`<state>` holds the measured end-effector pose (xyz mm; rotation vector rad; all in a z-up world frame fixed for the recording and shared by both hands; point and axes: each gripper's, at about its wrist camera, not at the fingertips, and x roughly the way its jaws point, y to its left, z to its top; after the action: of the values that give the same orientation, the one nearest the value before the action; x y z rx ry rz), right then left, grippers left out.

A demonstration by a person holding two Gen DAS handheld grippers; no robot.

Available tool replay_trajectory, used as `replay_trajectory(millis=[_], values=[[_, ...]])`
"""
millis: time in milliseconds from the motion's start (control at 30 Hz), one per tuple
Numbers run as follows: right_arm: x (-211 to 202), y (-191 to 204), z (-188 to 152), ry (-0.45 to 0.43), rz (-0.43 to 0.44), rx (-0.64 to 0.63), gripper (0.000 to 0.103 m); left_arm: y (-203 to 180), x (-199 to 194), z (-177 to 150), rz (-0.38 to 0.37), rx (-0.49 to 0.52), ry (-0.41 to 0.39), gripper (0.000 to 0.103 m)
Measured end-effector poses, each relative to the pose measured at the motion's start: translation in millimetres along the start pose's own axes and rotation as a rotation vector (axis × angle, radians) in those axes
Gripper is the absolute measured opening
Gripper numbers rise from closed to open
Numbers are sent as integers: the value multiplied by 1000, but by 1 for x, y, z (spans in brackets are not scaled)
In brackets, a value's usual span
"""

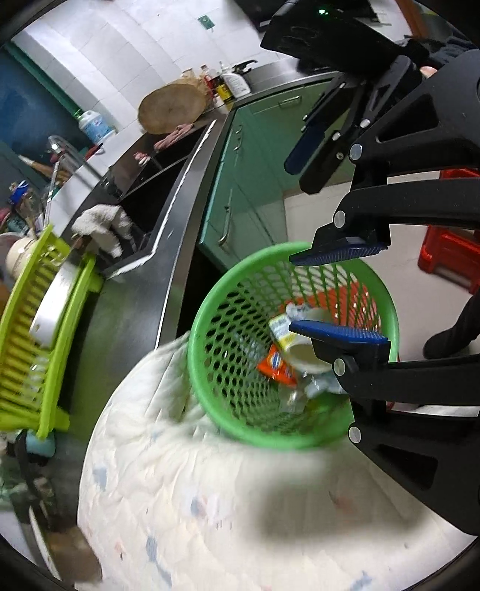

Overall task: Collect trash
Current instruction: 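Carry the white paper cup to the green basket with the left tool and release it, then move both tools back over the red paper cup and white lid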

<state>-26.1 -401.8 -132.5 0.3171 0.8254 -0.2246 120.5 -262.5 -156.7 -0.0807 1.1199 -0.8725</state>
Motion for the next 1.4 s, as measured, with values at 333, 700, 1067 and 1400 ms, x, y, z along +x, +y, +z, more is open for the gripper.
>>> replay_trajectory(millis=[333, 700, 1067, 1400], values=[[22, 56, 21, 18, 101, -105, 52, 63, -78, -12, 160, -100, -137, 31], [58, 180, 43, 42, 291, -313, 52, 173, -187, -52, 362, -331, -303, 31], [88, 313, 51, 52, 474, -510, 50, 259, -276, -105, 517, -541, -422, 31], [127, 413, 58, 57, 586, -643, 36, 291, -307, -125, 570, -626, -473, 31]])
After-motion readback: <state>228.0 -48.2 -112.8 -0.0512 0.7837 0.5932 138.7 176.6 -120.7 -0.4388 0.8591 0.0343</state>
